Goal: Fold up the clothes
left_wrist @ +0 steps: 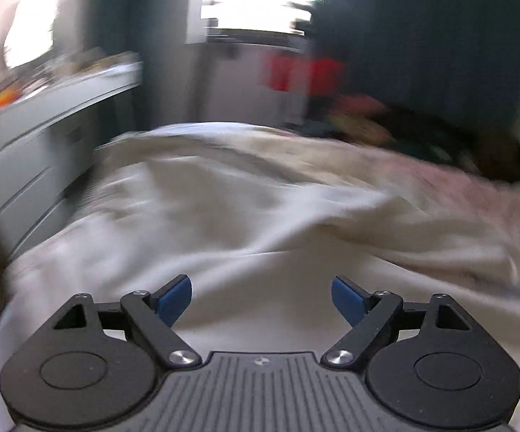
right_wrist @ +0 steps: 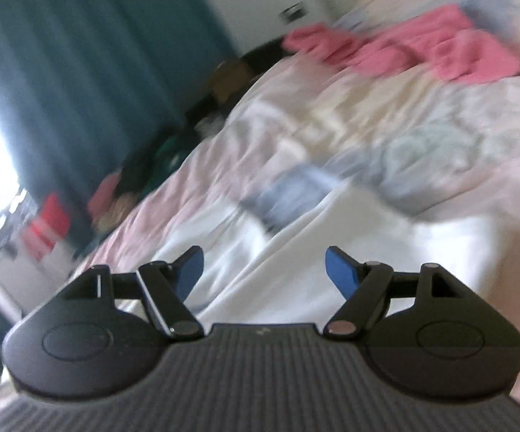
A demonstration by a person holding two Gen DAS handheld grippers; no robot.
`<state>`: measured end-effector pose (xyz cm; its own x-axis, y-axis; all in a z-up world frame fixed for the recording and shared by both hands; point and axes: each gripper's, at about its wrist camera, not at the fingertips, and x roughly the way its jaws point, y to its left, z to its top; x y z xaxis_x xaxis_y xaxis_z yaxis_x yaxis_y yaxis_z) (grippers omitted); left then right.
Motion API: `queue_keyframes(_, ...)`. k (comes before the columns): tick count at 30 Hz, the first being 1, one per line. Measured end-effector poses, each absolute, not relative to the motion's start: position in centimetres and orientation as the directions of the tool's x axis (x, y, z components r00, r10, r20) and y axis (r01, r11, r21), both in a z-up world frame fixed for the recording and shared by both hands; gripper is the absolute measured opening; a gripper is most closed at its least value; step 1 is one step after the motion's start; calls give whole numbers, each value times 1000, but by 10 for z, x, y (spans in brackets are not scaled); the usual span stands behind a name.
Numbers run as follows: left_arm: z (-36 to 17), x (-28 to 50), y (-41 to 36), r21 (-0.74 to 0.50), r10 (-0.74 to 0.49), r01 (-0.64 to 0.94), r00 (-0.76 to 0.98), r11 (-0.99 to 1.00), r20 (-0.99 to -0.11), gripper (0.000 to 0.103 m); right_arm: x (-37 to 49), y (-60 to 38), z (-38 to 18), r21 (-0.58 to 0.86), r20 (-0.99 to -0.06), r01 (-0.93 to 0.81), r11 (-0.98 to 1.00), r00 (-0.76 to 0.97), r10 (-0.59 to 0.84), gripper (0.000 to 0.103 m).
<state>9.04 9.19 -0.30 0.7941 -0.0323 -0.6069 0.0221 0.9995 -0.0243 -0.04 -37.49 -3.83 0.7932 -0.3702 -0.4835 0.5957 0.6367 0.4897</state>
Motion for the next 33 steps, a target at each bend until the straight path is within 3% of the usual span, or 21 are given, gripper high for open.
queue_keyframes(9, -41, 225, -55, 69, -339, 455, 748, 888, -571, 87, 32, -364, -61, 455, -565, 576, 679, 776, -279, 77)
queue_keyframes(18, -81, 338, -155, -9, -404, 531, 633, 848, -661, 86, 62, -377, -93, 476, -619, 603, 640, 746, -243, 77)
queue_keyframes(20, -93, 357, -166, -56, -411, 518, 602, 853, -685, 78, 67, -378, -98, 475, -627, 607, 637, 741, -239, 76)
queue_keyframes(22, -97, 361, -173, -56, -409, 523, 591, 851, -695, 61, 70, -377, -102, 466, -629, 611, 640, 738, -246, 77)
queue_keyframes(23, -99, 361, -176, -51, -407, 528, 587, 848, -700, 60, 71, -377, -102, 463, -629, 611, 642, 737, -249, 77)
queue_keyframes(24, -100, 362, -179, -46, -405, 532, 584, 845, -704, 50, 72, -377, -103, 459, -629, 612, 644, 736, -252, 77)
queue_keyframes(27, -105, 363, -188, -31, -400, 546, 573, 837, -716, 6, 74, -376, -105, 452, -627, 614, 647, 735, -259, 77)
queue_keyframes(33, -61, 311, -179, 28, -437, 596, 618, 802, -654, 3, 72, -375, -103, 446, -625, 613, 652, 735, -264, 76)
